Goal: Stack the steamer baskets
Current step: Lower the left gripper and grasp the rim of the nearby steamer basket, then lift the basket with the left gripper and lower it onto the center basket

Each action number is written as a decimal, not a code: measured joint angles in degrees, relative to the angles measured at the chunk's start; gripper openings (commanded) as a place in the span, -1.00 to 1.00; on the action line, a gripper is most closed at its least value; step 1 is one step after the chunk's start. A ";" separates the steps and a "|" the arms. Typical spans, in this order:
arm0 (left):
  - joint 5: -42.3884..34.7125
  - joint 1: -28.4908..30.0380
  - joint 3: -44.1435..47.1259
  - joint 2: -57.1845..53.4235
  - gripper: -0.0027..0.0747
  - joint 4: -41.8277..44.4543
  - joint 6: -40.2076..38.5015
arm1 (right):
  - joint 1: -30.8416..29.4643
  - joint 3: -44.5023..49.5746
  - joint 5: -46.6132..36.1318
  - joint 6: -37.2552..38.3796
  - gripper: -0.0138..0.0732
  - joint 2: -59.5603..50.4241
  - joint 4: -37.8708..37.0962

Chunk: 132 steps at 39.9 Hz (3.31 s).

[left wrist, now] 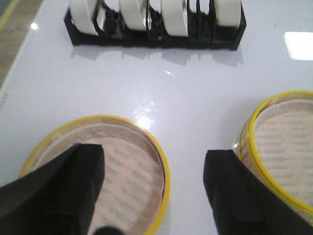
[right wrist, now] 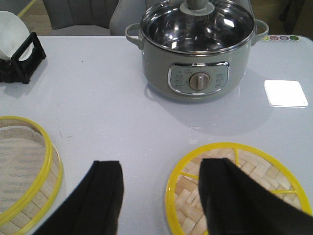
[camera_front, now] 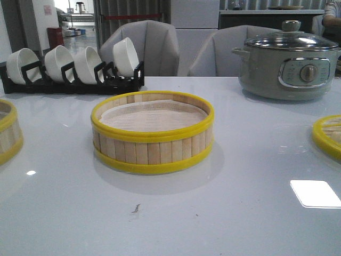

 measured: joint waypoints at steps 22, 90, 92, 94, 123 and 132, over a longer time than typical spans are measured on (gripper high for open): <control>-9.44 0.00 0.00 27.47 0.35 -0.77 0.00 | 0.00 0.00 0.71 -0.02 0.39 2.33 0.36; 5.75 -23.73 -27.81 38.09 -0.70 -2.22 -1.22 | 0.00 0.00 0.80 -0.12 0.39 2.43 0.49; 5.75 -26.60 -28.89 38.43 -0.70 -2.34 -1.22 | 0.00 0.00 0.80 -0.12 0.39 2.43 0.49; 5.88 -29.43 -29.88 39.10 -0.70 -2.55 -1.22 | 0.00 0.00 0.80 -0.12 0.39 2.43 0.49; 4.86 -41.44 -32.16 49.14 -0.70 -1.68 -1.22 | 0.00 0.00 1.15 -0.12 0.39 2.43 0.49; 4.67 -40.78 -33.66 49.42 -0.70 -1.68 -1.22 | 0.00 0.00 1.15 -0.12 0.39 2.43 0.49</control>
